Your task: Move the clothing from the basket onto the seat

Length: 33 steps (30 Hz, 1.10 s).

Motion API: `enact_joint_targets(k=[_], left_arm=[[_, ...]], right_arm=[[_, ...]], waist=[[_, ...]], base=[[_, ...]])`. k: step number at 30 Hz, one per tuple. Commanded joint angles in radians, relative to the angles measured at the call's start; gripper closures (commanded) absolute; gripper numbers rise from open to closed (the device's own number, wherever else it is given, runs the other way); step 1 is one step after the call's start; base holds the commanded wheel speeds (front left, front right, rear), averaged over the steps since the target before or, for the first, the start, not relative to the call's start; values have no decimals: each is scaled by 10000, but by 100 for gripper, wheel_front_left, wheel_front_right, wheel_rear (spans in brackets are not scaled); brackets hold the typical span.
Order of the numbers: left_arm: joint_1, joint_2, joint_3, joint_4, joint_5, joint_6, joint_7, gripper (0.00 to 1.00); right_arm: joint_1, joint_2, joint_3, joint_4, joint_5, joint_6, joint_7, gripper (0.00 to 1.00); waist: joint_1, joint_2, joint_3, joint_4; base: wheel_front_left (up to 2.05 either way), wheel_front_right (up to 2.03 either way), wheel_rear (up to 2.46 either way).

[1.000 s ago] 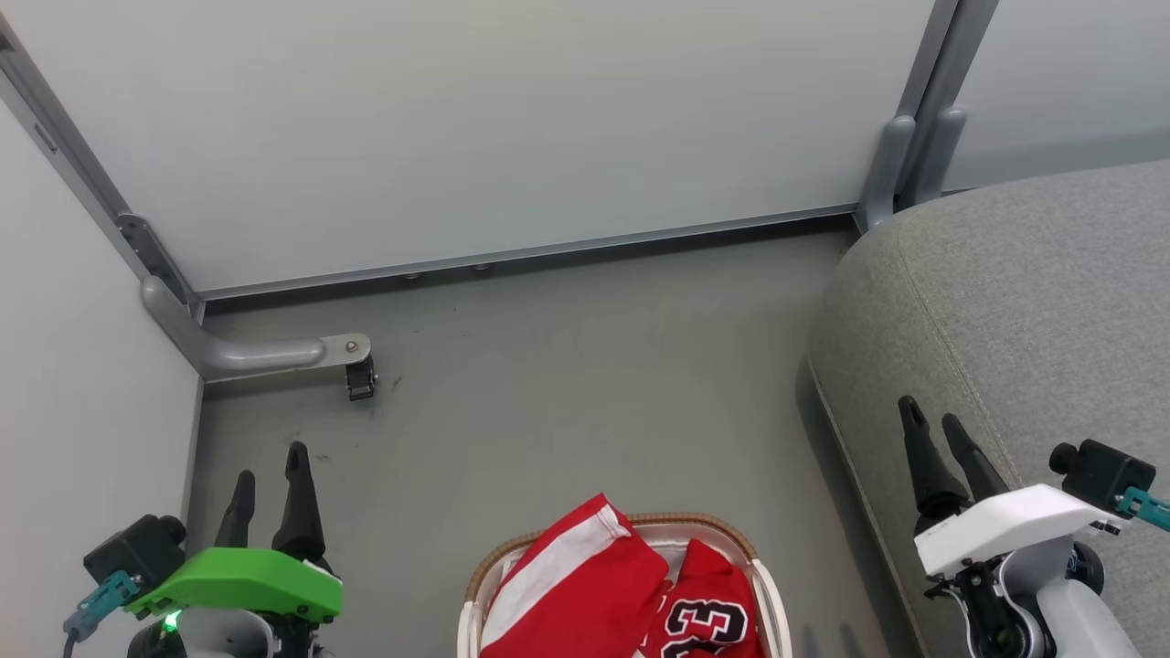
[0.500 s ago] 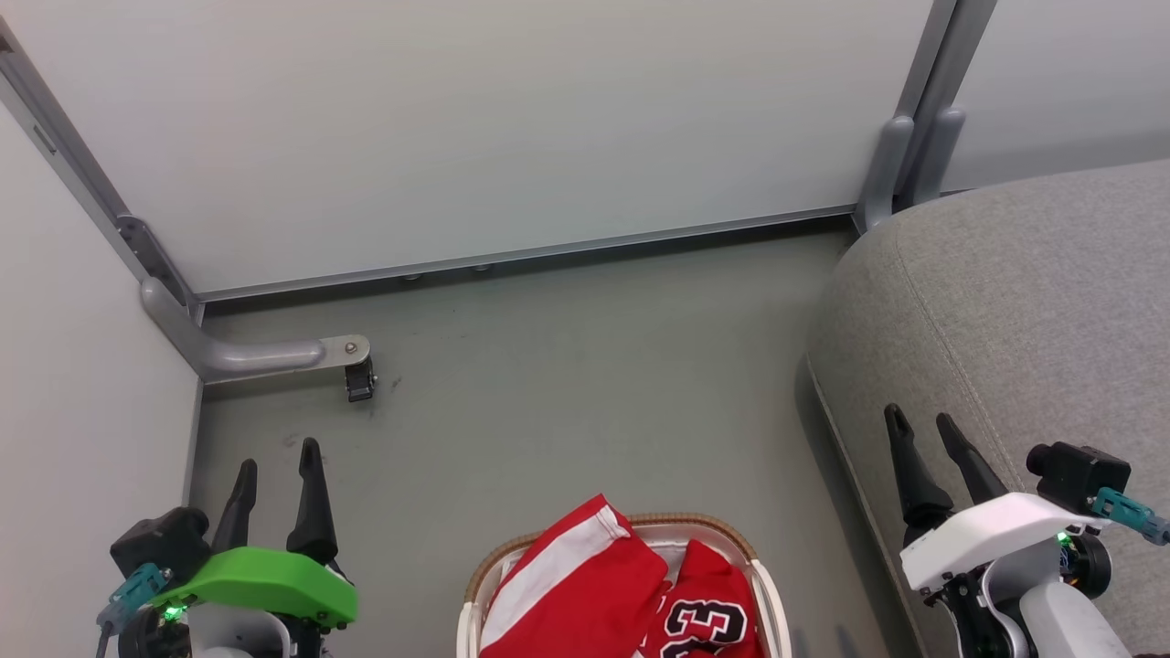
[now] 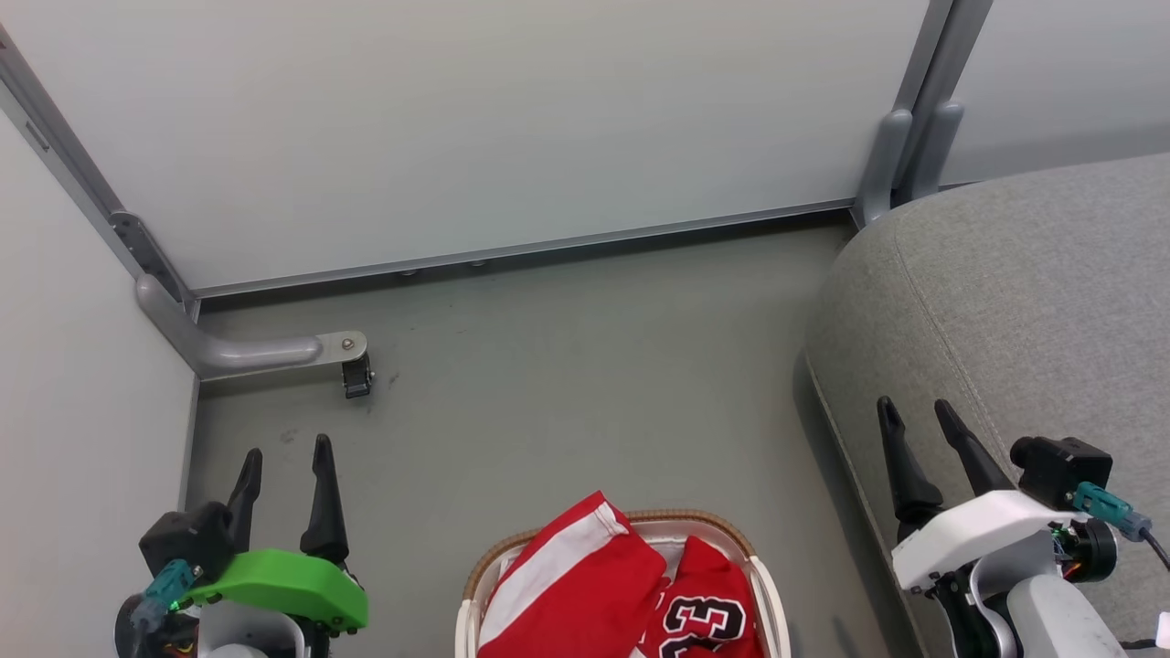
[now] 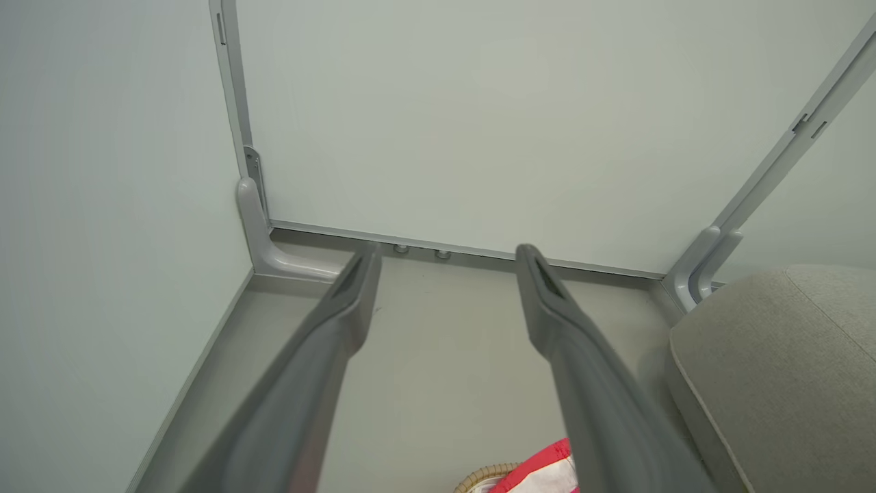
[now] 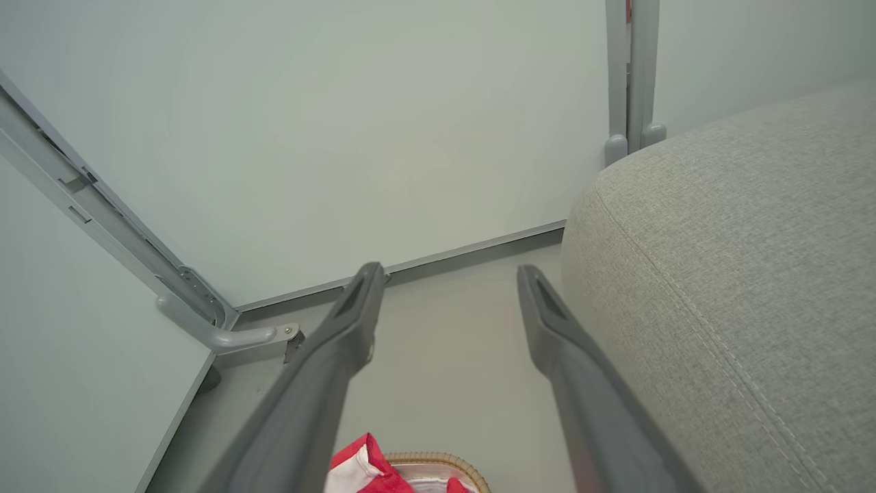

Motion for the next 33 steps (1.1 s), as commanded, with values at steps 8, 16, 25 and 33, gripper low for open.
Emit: enact_joint_targets(k=[8, 16, 25, 33], left_arm=[[32, 60, -73, -43, 969, 6, -234, 0], [199, -8, -52, 25, 1533, -23, -396, 0], [319, -125, 75, 132, 2175, -263, -585, 0], [170, -248, -191, 343, 2788, -479, -741, 0]], right_arm=[[-11, 49, -10, 70, -911, 3, -243, 0], [27, 107, -7, 190, -1577, 3, -412, 0], [137, 121, -5, 323, -2271, 3, -600, 0], [-31, 114, 151, 305, -2855, 2, -761, 0]], waist=[[0, 0, -69, 19], [0, 0, -127, 6], [0, 0, -175, -19], [0, 0, 165, -116]], base=[[0, 0, 0], [0, 0, 0], [0, 0, 0], [0, 0, 0]])
